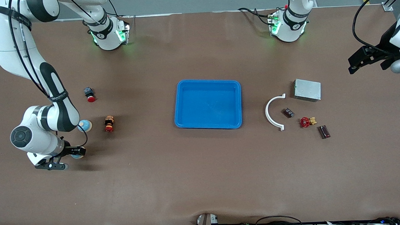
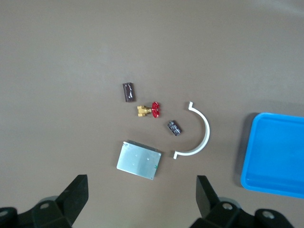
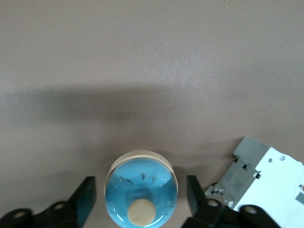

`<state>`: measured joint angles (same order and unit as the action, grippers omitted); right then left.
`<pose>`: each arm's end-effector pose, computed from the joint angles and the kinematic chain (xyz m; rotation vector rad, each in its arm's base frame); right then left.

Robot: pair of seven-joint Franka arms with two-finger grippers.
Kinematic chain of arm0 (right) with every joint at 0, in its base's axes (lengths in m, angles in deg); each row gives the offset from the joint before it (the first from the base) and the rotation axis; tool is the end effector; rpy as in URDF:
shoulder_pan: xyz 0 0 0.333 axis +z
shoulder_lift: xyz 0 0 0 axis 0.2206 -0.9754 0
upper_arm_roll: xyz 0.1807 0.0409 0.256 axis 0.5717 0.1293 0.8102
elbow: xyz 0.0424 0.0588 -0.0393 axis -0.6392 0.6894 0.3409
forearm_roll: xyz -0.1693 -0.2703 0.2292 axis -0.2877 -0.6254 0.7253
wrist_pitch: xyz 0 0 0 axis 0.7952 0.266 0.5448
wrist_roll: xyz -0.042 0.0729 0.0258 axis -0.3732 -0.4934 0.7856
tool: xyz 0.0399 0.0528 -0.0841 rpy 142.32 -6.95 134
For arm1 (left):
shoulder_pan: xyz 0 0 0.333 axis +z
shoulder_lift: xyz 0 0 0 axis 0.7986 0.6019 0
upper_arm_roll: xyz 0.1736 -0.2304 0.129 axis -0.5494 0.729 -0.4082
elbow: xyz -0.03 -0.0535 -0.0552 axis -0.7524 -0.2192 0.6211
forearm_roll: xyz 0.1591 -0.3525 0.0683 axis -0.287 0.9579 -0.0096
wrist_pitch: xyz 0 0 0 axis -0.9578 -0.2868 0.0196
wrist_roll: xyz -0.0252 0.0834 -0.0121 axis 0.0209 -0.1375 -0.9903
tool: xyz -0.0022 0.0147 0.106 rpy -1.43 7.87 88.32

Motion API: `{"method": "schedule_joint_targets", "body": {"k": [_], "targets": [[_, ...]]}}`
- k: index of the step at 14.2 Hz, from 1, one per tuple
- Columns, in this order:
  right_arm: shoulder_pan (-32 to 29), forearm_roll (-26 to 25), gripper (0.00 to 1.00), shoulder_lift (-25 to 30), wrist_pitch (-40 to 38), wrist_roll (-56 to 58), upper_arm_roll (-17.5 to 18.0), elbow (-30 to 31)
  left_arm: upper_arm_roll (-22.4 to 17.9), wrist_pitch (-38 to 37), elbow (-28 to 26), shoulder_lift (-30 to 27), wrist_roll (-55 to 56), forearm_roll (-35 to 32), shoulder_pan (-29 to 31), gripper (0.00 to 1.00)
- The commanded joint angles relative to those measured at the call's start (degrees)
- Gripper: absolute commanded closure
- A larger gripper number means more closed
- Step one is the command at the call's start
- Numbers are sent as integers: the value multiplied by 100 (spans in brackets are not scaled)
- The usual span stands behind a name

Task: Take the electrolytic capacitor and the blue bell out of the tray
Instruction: 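Lower the bell beside the first bell and open the right gripper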

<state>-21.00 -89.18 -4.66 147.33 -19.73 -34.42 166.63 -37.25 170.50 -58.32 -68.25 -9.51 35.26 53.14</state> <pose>0.6731 -0.0861 0.1876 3.0667 -0.1289 0.0095 0.5361 -0.0488 0.6515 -3.1036 -0.0931 -0.0396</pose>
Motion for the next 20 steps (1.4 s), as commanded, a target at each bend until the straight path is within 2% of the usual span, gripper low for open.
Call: {"method": "schedule_joint_targets", "body": {"k": [1,10,16,20], "targets": [[-80,-46,0,3,59,-62,79,12,-36,-156,-63,-90,-161,245,-14,0],[-36,-55,0,108,-64,-53,79,-6,-27,-191,-20,-169,-126,175,-14,0],[26,-64,0,635,-1012,-44,105,-59,87,-200,-11,-213,-29,175,-23,0],[131,-73,0,1083,-1934,-53,105,-242,131,-183,-2,-170,-20,166,-23,0]]}}
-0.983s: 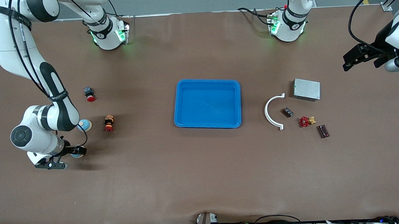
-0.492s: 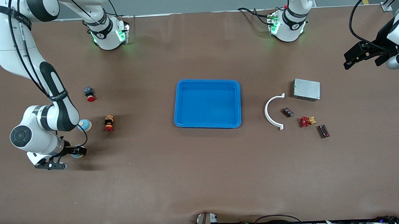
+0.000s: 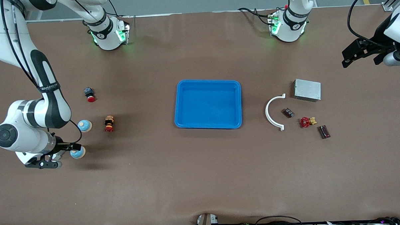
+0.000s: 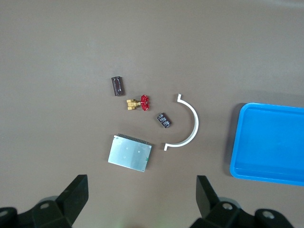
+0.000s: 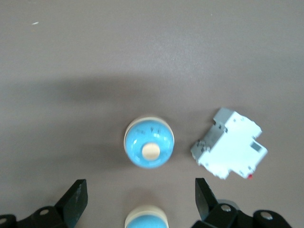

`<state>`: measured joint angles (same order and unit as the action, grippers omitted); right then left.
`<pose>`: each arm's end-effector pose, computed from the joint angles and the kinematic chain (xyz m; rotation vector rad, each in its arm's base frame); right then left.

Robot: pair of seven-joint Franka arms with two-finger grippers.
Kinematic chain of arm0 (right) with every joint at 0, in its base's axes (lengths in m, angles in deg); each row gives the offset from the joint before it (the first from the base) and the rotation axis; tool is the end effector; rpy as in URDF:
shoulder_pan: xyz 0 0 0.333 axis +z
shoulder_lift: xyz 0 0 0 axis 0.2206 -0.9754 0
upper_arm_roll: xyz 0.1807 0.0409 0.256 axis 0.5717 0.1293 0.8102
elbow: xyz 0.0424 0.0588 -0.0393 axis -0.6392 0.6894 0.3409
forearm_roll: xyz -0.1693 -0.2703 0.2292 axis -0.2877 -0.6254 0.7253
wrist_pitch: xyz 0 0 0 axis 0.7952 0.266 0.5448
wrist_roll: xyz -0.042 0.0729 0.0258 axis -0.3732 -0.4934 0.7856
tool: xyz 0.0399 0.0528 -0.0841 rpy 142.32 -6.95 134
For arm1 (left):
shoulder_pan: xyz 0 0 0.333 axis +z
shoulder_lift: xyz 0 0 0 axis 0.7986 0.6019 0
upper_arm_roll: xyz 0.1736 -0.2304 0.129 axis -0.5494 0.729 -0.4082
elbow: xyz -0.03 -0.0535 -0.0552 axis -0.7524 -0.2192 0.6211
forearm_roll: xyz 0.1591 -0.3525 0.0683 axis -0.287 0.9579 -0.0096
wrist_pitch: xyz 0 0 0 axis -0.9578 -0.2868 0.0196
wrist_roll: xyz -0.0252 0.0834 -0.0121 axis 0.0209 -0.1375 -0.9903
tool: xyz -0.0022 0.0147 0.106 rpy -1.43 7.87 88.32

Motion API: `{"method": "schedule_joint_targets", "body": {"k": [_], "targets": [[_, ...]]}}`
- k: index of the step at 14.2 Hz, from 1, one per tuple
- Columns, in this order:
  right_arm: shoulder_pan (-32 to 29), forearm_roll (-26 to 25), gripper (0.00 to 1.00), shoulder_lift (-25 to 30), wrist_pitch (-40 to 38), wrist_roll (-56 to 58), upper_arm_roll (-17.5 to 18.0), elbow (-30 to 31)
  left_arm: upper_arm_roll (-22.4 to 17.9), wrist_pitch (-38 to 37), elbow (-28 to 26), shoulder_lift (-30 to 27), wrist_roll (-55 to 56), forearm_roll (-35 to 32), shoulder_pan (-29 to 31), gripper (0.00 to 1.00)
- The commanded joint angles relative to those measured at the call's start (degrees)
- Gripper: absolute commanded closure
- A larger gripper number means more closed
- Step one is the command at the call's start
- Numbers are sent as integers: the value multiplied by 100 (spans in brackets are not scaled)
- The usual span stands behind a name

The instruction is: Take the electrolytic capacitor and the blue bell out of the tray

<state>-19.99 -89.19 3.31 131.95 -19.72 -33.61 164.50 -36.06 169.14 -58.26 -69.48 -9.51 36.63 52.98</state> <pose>0.6711 -0.0701 0.2754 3.0540 -0.1110 -0.1297 0.5250 -0.0639 0.6611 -3.1250 -0.0557 -0.0339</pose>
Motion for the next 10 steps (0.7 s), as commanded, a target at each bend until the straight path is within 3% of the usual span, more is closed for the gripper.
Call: {"method": "schedule_joint_targets", "body": {"k": [1,7,10], "targets": [[47,-73,0,399,-625,-45,32,-82,13,-46,-8,-38,-20,21,-15,0],[275,-46,0,1068,-2092,-62,50,-618,22,-64,-16,-56,-20,21,-7,0],[355,67,0,1524,-2463,-62,59,-681,31,-64,-8,-56,-20,21,2,0]]}}
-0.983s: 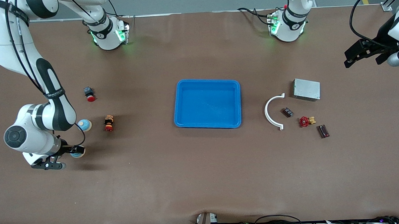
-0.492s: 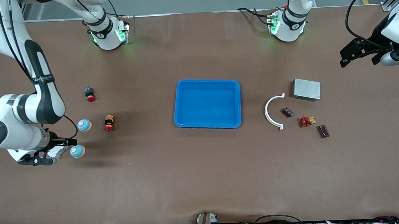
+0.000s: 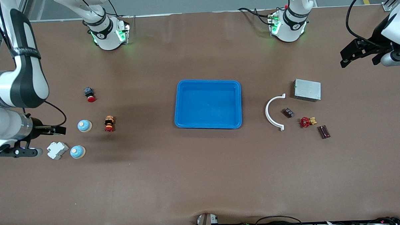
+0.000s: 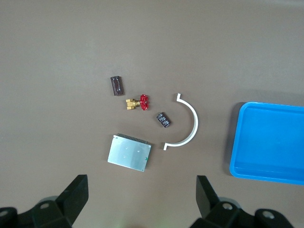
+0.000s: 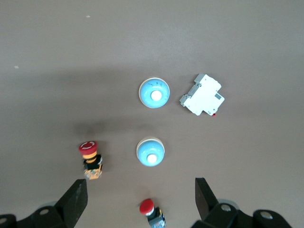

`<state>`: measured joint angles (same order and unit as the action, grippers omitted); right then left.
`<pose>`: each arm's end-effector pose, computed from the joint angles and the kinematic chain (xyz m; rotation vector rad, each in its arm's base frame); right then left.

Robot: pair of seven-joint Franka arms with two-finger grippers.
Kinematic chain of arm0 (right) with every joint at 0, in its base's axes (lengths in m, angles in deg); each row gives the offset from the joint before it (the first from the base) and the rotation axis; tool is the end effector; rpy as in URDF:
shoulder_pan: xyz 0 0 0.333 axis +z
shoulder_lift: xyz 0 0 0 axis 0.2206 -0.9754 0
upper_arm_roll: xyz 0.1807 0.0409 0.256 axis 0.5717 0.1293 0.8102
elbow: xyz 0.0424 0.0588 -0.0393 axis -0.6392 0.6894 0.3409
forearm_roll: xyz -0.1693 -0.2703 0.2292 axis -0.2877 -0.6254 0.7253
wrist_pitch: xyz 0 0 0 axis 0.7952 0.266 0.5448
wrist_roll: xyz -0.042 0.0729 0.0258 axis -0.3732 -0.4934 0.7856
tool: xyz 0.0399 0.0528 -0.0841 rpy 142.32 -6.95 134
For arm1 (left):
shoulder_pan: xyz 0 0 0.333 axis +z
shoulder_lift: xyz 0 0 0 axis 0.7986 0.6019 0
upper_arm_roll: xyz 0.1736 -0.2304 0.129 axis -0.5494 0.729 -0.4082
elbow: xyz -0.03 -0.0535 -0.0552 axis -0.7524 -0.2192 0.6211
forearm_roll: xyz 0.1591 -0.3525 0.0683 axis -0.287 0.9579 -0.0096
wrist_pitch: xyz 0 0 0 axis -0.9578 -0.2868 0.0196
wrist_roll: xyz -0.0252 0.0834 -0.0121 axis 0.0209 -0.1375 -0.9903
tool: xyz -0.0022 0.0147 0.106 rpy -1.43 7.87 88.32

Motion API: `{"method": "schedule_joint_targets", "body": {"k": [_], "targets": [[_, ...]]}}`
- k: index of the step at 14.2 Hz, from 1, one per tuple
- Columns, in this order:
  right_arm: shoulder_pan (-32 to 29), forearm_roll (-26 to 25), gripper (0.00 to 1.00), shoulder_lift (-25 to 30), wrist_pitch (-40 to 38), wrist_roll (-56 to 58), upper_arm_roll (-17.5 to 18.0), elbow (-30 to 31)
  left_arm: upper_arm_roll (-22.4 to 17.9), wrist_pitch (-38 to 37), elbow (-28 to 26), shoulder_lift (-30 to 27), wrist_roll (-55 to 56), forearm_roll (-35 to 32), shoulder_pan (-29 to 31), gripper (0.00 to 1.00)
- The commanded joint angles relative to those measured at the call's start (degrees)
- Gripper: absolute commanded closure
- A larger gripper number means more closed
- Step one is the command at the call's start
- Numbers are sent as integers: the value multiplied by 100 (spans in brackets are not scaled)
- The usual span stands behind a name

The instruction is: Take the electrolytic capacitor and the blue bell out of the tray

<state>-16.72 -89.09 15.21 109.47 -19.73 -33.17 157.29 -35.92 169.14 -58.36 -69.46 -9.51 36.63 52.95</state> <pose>0.6509 -0.0324 0.4416 3.0265 -0.0709 -0.2139 0.5250 -0.0655 0.6601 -3.1247 -0.0511 -0.0306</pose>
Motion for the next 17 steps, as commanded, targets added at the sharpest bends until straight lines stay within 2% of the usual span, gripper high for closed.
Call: {"method": "schedule_joint_targets", "body": {"k": [1,3,7,13,17], "targets": [[28,258,0,510,-347,-61,15,41,16,-64,2,-49,-20,21,14,0],[45,514,0,844,-619,-61,15,50,16,-64,2,-49,-20,21,22,0],[256,524,0,1363,-936,-61,15,94,16,-64,2,-49,-20,21,23,0],[415,533,0,1794,-1033,-70,15,102,16,-64,2,-66,-29,21,31,0],[389,814,0,1909,-1042,-70,-3,67,7,-64,2,-84,-47,21,40,0]]}}
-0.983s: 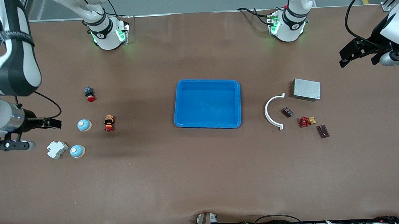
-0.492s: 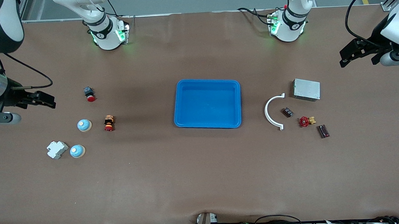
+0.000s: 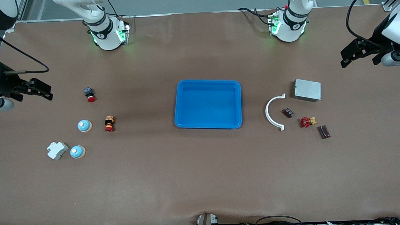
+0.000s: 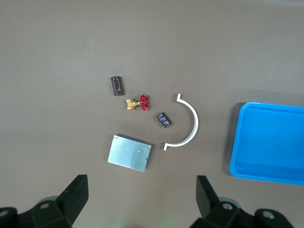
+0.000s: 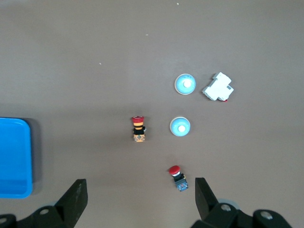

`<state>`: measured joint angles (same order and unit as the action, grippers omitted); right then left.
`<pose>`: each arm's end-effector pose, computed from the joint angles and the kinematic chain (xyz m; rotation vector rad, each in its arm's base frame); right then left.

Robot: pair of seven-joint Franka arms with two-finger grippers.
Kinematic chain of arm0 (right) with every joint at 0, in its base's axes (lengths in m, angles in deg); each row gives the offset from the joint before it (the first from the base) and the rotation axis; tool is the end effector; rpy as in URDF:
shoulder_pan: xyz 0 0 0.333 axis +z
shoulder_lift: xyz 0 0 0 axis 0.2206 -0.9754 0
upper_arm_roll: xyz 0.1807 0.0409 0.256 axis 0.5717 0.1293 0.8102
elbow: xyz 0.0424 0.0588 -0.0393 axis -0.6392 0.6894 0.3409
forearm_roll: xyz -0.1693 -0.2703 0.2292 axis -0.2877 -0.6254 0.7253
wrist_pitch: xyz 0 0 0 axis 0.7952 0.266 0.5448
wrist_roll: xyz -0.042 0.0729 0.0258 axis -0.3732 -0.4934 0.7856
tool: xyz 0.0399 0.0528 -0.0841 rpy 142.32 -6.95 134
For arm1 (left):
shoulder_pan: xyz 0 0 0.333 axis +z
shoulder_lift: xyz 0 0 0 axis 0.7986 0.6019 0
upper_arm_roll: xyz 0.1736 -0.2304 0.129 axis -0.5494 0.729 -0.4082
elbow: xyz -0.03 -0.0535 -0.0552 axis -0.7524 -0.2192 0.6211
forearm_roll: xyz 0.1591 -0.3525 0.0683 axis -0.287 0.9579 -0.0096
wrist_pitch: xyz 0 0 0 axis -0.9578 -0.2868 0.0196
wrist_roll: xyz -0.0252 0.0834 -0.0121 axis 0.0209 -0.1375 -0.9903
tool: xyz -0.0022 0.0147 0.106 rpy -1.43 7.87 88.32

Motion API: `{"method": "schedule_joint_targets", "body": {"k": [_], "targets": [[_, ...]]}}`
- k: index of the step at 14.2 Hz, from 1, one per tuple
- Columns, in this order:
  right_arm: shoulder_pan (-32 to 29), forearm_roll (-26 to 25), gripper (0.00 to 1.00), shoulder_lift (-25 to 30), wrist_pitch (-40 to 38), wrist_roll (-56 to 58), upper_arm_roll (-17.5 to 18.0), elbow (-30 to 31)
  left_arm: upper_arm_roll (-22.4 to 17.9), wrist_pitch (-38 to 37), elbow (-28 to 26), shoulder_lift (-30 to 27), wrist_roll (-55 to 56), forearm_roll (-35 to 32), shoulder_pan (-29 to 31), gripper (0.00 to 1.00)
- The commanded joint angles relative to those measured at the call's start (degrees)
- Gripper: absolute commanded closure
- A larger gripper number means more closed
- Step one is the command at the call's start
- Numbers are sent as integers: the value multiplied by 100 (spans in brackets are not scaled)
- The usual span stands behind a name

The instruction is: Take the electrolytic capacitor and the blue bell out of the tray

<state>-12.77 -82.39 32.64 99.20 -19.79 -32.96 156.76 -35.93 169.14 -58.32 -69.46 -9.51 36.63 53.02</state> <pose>0.5709 0.0243 0.6184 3.1368 -0.0055 -0.0127 0.5251 -0.0648 0.6605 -3.1248 -0.0533 -0.0317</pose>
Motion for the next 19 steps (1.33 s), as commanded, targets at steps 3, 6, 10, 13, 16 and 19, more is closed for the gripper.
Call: {"method": "schedule_joint_targets", "body": {"k": [3,6,10,13,16,19], "targets": [[-7,144,0,184,-24,-65,-6,94,9,-64,7,-75,-38,21,24,0],[-7,153,0,245,-68,-108,-6,94,9,-64,34,-75,-64,12,33,0],[2,153,0,254,-173,-179,3,59,9,-64,34,-75,-55,12,33,0],[2,162,0,254,-226,-179,3,-20,9,-72,34,-75,-73,12,24,0],[2,162,0,254,-270,-179,3,-73,0,-98,51,-75,-73,-84,33,0],[-33,504,0,254,-437,-179,-58,-231,9,-134,165,-66,-55,-155,33,0]]}}
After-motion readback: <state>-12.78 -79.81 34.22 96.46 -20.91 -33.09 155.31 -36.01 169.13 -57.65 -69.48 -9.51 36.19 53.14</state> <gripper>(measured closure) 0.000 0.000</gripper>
